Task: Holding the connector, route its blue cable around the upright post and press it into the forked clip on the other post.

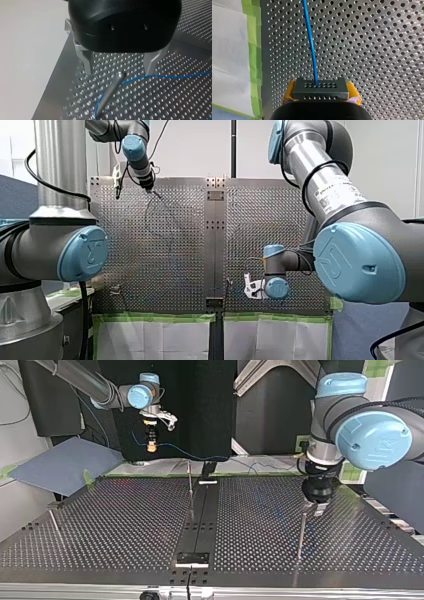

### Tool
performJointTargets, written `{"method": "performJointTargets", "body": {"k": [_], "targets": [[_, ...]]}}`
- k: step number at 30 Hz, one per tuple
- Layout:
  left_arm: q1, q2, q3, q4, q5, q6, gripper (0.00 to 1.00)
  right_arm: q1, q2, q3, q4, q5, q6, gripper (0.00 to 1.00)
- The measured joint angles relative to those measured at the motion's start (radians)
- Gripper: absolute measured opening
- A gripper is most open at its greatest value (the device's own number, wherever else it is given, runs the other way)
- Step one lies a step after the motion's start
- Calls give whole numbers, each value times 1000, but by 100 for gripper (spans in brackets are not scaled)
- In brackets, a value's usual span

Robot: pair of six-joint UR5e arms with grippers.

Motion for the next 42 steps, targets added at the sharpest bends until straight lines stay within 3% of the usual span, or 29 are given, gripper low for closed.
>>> {"method": "performJointTargets", "body": {"k": [11,36,42], "targets": [[3,0,0,-25,-66,-9,100,0,0,0,2,0,0,0],[2,0,-1,-23,-69,-27,100,0,0,0,2,-1,0,0],[-14,9,-4,9,-55,-6,100,0,0,0,2,0,1,0]]}}
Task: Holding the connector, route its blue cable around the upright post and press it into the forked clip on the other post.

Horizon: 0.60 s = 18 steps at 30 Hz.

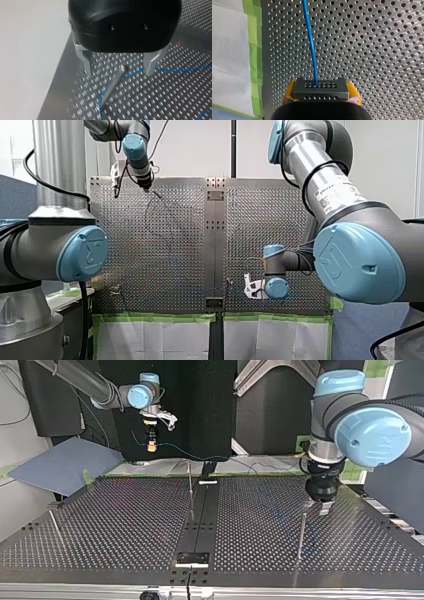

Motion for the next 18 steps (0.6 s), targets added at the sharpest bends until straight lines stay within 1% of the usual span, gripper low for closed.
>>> {"method": "performJointTargets", "body": {"k": [5,7,14,18], "targets": [[-22,10,-29,41,34,40,100,0,0,0,2,0,2,0],[-29,10,-43,57,39,54,100,0,0,0,3,0,2,0],[-56,7,-105,120,30,117,100,0,0,0,4,-1,3,0],[-70,-15,-139,153,13,151,100,0,0,0,4,-1,3,0]]}}
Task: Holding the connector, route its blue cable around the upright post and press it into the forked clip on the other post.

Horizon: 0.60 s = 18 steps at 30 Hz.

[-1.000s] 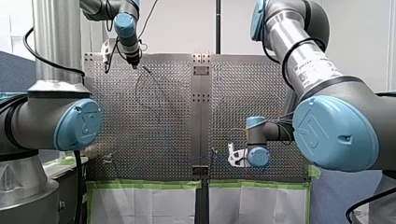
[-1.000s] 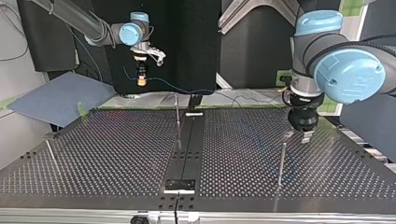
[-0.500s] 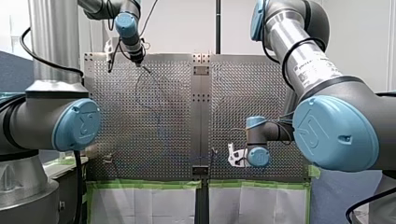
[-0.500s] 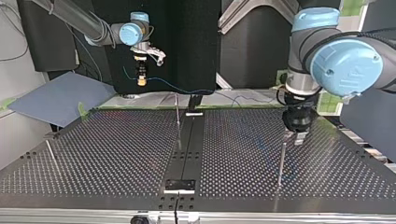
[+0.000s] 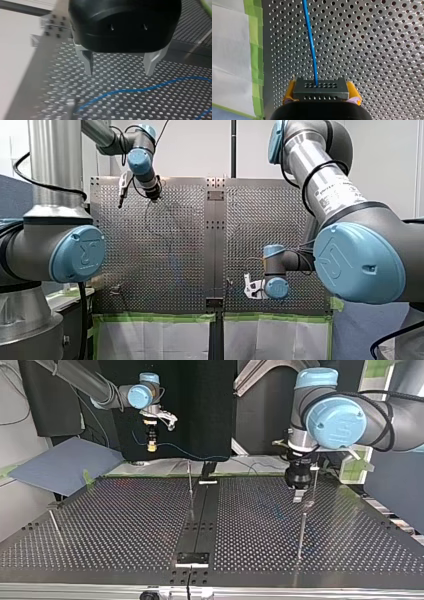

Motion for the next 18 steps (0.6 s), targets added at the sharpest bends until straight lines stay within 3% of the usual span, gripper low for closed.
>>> {"method": "performJointTargets", "body": {"k": [8,18], "targets": [[-35,-64,-40,68,-40,68,100,0,0,0,-4,-3,2,0],[-62,-114,-42,149,-39,149,100,0,1,0,-14,-28,12,0]]}}
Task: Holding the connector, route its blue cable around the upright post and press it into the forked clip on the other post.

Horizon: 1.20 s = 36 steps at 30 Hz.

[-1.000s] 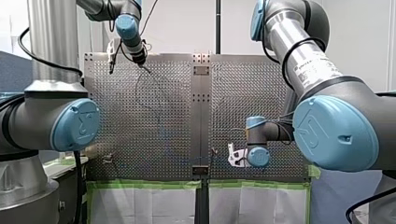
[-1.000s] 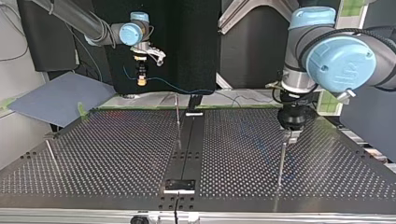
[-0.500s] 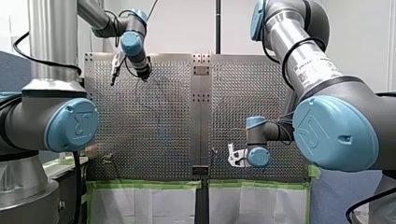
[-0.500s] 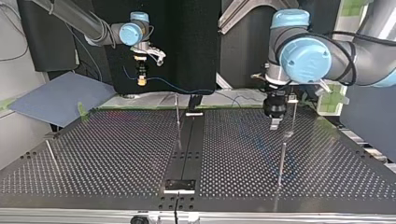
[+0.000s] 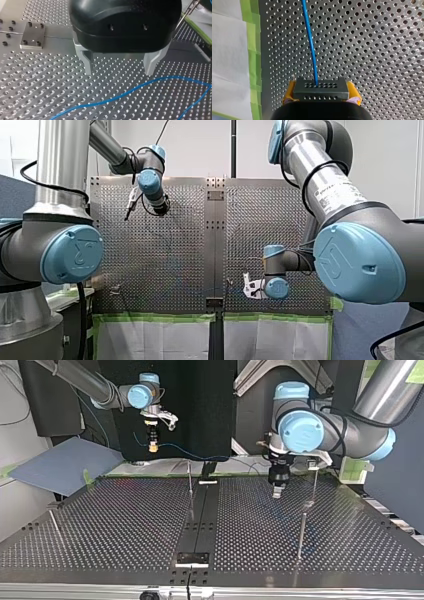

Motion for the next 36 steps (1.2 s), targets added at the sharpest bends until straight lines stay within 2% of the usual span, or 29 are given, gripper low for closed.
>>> {"method": "performJointTargets", "body": {"k": [11,17,23,30,36], "targets": [[9,-15,3,98,-4,94,100,0,0,0,-2,-5,1,0],[9,-36,6,146,-32,119,100,0,1,0,-2,-6,1,0],[16,-39,14,199,-47,127,100,0,0,0,-3,-6,1,0],[18,-44,19,261,-23,127,100,0,0,0,-3,-6,1,0],[19,-54,25,318,-22,127,100,0,0,0,-2,-6,1,0]]}}
